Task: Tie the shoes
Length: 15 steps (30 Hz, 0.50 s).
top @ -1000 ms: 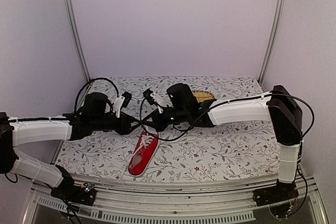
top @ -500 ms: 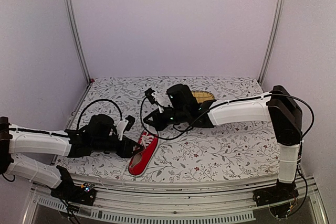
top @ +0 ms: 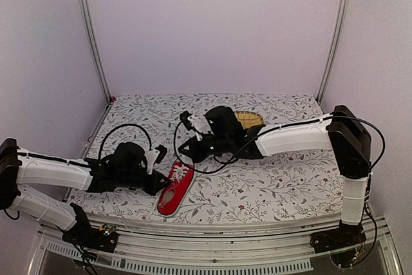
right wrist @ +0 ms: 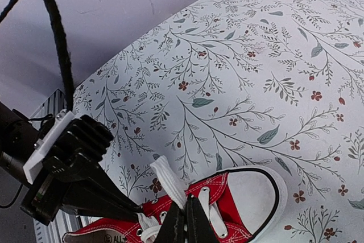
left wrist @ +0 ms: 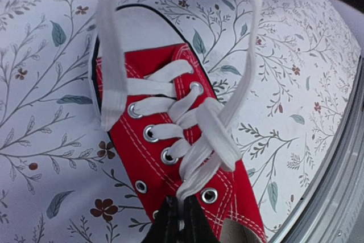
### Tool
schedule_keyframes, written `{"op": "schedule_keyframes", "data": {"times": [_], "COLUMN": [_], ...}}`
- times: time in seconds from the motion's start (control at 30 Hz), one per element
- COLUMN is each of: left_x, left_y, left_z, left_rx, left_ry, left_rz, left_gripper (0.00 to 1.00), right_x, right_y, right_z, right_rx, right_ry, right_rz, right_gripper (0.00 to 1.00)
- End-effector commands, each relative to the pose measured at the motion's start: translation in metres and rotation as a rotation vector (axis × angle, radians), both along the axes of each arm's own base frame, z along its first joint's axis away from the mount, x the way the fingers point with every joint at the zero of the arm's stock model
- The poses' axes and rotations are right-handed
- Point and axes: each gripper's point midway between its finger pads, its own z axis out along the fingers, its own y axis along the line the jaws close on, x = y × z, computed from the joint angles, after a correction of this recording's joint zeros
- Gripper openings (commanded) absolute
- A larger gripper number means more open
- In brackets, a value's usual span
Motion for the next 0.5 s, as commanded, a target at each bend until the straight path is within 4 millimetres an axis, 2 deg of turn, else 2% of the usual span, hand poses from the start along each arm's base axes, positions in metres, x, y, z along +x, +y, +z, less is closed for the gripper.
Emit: {"op": "schedule_keyframes", "data": {"times": [0.0,0.17,0.37,0.47], "left_x": [0.004,0.016,0.021,0.023], "left_y": [0.003,0.030,0.060,0.076], "left_z": [0.012,0.015,0.009,0.004], "left_rx": [0.000,0.049,0.059,0.067], "left_ry": [-0.028,-0.056,-0.018,0.015], "left_rz": [0.031,0.184,0.310,0.382], "left_gripper": [0.00,0.00,0.00,0.00], "right_x": [0.011,0.020,0.009,0.004], "right_y": [-0.020,-0.059,-0.099,-0.114], "right_z": [0.024,0.013,-0.019,-0.026], "right_rx": [0.027,-0.008,-0.074,-0.094], "right_ry": [-0.024,0.016,0.098,0.124], "right_rz": [-0.104,-0.256,-0.359,-0.398], "right_gripper": [0.02,0.02,0.02,0.02]}}
